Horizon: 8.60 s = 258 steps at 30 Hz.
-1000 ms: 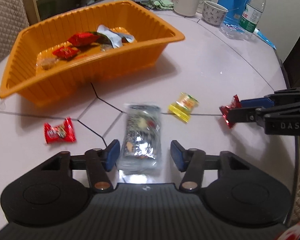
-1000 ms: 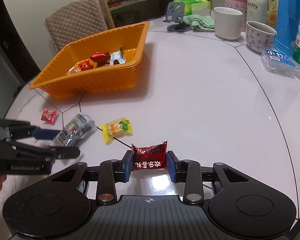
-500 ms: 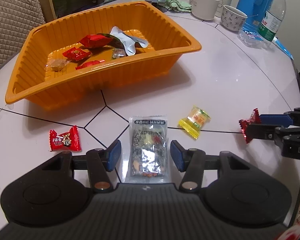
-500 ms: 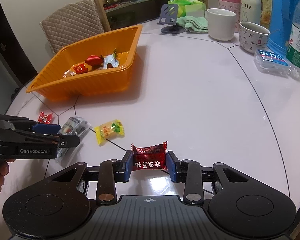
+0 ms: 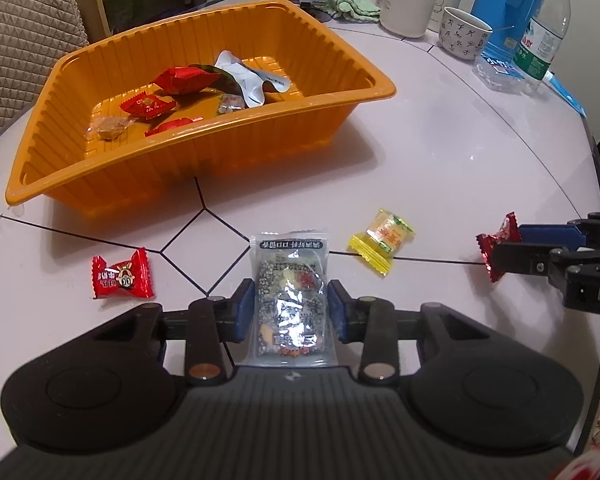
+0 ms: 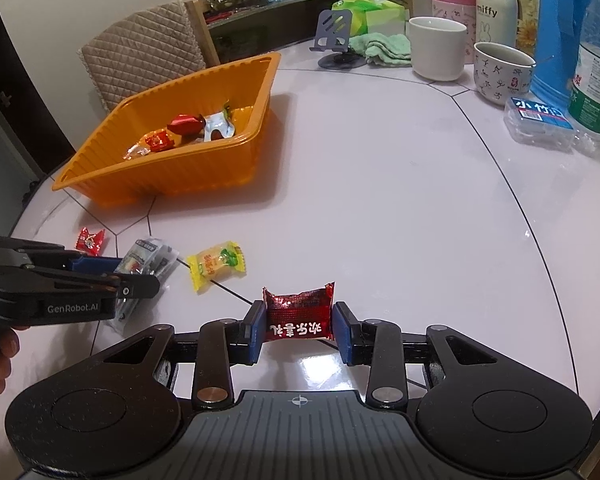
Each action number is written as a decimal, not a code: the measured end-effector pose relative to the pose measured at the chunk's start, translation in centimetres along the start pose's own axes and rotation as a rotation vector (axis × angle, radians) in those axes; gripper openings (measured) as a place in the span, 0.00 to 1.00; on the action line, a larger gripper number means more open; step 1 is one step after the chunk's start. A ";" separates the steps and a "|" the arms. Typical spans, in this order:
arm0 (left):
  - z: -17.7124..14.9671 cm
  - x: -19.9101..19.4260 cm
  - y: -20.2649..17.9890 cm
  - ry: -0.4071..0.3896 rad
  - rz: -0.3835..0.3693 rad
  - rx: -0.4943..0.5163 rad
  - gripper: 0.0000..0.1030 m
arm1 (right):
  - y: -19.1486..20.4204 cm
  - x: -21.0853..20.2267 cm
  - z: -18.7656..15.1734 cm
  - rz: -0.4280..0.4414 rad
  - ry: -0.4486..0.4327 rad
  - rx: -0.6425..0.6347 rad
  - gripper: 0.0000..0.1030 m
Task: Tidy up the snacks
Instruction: 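Grasp the clear printed packet with the left tool while the right tool holds the red packet, then carry the clear packet and the red packet over the orange tray with both tools, then open the left tool to drop the clear packet while the right tool drops the red packet, then withdraw both open tools from the tray toward the last two candies, then grasp the yellow-green wrapped candy with the right tool while the left tool approaches the small red candy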
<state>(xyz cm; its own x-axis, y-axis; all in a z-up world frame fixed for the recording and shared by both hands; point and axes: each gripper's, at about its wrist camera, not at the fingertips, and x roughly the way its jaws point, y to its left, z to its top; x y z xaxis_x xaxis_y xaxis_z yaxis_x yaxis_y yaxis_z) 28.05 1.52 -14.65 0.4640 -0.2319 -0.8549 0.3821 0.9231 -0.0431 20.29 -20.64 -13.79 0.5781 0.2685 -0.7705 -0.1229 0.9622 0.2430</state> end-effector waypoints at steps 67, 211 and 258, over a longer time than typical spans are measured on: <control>11.2 -5.8 10.9 -0.277 0.169 -0.181 0.33 | 7.3 4.5 15.8 0.185 -0.161 -0.119 0.35; -13.3 -21.5 -6.6 -0.119 0.179 -0.421 0.70 | 4.9 -13.8 -6.4 0.243 0.036 -0.219 0.70; -9.2 -15.7 -1.0 -0.112 0.171 -0.383 0.70 | 4.8 -6.0 -2.1 0.177 0.055 -0.067 0.70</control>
<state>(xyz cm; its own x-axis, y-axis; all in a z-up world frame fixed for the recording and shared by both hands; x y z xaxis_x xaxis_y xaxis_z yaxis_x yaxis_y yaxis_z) 13.04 7.09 -5.96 0.5864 -0.0784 -0.8062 -0.0221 0.9934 -0.1127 14.54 -17.56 -9.26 0.4980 0.4337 -0.7510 -0.2730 0.9003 0.3389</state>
